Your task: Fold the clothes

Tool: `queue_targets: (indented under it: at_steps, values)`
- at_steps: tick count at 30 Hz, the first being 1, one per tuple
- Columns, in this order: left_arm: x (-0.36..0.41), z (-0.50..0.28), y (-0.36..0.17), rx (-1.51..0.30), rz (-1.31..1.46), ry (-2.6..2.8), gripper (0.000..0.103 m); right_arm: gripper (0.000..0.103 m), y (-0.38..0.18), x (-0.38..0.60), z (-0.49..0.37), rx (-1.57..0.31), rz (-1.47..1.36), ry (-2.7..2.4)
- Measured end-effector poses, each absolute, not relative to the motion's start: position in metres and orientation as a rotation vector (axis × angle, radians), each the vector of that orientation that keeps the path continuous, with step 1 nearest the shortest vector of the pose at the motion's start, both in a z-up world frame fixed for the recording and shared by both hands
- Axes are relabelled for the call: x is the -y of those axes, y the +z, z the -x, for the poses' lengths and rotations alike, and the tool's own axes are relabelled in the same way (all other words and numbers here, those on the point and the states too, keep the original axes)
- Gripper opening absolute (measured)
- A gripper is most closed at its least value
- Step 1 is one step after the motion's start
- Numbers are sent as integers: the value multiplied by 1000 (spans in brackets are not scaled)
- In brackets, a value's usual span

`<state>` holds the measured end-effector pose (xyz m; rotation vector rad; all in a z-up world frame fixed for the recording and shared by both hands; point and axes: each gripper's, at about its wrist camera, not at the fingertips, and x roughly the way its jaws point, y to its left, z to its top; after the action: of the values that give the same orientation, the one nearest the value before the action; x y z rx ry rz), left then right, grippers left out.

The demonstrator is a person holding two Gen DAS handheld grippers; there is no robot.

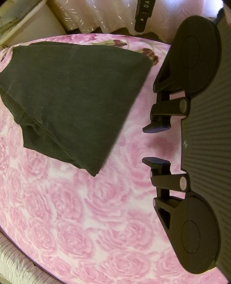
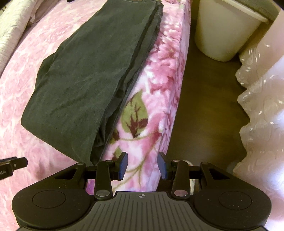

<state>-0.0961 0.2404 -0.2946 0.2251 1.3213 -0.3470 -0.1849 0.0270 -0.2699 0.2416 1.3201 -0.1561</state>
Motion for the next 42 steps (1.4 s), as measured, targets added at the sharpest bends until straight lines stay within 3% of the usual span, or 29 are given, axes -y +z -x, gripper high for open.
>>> queue_targets:
  at_steps: [4,11,18,21,26,29,42]
  values:
    - [-258,84,-302,-1311,-56,-392,25,39,-273,-42,185,-1253,-108,-72]
    - [-295,70,-323,-1296,391,-398,28,39,-284,-108,225,-975,471,212]
    - [-314,71,-352,-1236,660,-338,30,40,-316,-144,254,-825,818,293]
    - [-323,74,-362,-1206,763,-313,36,54,-320,-146,261,-774,860,275]
    - [-336,76,-379,-1181,899,-271,37,59,-323,-151,265,-733,879,273]
    - [-340,74,-386,-1167,940,-262,38,70,-324,-159,271,-722,888,302]
    - [-334,66,-407,-1110,1014,-286,37,70,-388,-169,249,-606,1166,289]
